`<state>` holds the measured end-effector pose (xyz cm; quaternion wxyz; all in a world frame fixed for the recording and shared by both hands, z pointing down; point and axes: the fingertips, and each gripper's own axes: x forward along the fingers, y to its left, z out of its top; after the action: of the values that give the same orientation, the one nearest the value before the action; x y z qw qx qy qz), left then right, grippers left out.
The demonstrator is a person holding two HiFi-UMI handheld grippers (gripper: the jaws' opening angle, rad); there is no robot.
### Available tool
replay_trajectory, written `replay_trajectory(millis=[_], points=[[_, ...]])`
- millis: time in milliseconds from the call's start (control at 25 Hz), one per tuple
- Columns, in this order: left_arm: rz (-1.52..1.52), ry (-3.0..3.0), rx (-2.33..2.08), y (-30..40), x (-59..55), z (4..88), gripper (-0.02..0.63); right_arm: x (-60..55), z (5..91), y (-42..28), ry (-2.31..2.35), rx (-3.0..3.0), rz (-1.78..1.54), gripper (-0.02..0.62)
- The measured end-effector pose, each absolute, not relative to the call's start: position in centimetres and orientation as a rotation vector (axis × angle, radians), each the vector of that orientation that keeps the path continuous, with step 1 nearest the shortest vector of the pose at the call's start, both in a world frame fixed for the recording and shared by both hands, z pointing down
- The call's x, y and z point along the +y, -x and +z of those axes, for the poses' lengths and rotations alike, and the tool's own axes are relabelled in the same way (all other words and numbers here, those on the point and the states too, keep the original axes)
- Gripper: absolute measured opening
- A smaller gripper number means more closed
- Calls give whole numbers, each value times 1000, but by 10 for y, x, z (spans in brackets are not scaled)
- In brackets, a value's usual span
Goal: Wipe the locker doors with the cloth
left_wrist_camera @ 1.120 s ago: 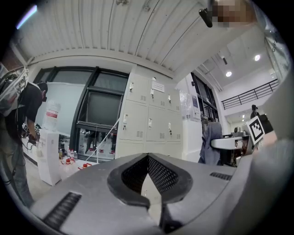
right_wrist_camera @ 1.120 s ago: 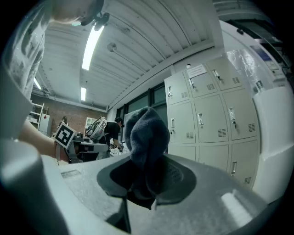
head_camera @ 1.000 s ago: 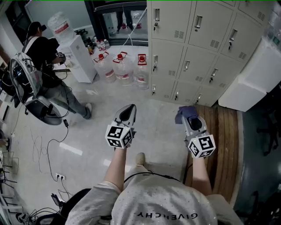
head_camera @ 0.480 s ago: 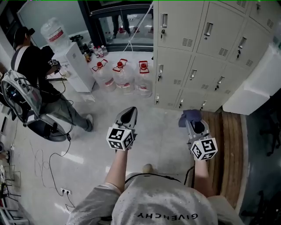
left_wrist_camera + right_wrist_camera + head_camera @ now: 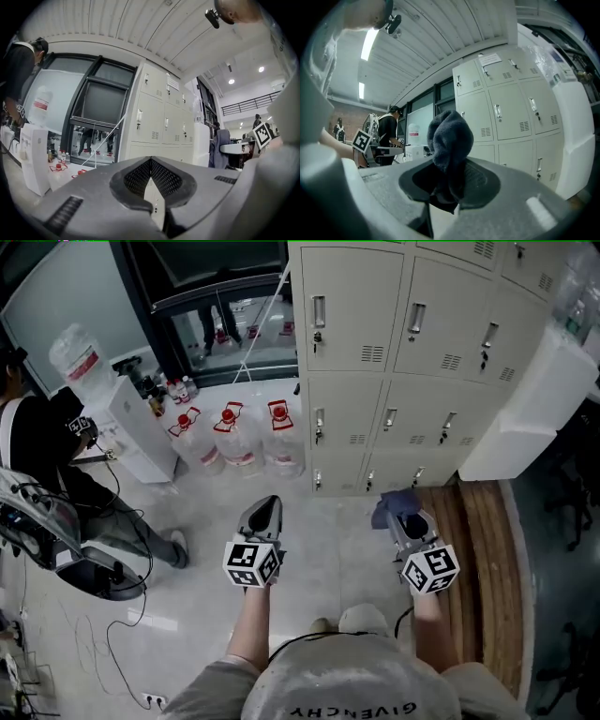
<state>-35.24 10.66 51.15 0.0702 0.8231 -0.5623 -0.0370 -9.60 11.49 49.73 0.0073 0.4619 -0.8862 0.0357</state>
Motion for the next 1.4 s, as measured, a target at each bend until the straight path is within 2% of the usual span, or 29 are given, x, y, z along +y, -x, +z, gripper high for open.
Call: replay_trajectory(millis=[600,1400], points=[[-151,-2505,-1653,301,7,491,-2,12,484,56,-1488,-2797,92,106],[-185,-2578,-1597,159,-181,449,-2,-175,447,-50,-1398,-2857,-34,106]])
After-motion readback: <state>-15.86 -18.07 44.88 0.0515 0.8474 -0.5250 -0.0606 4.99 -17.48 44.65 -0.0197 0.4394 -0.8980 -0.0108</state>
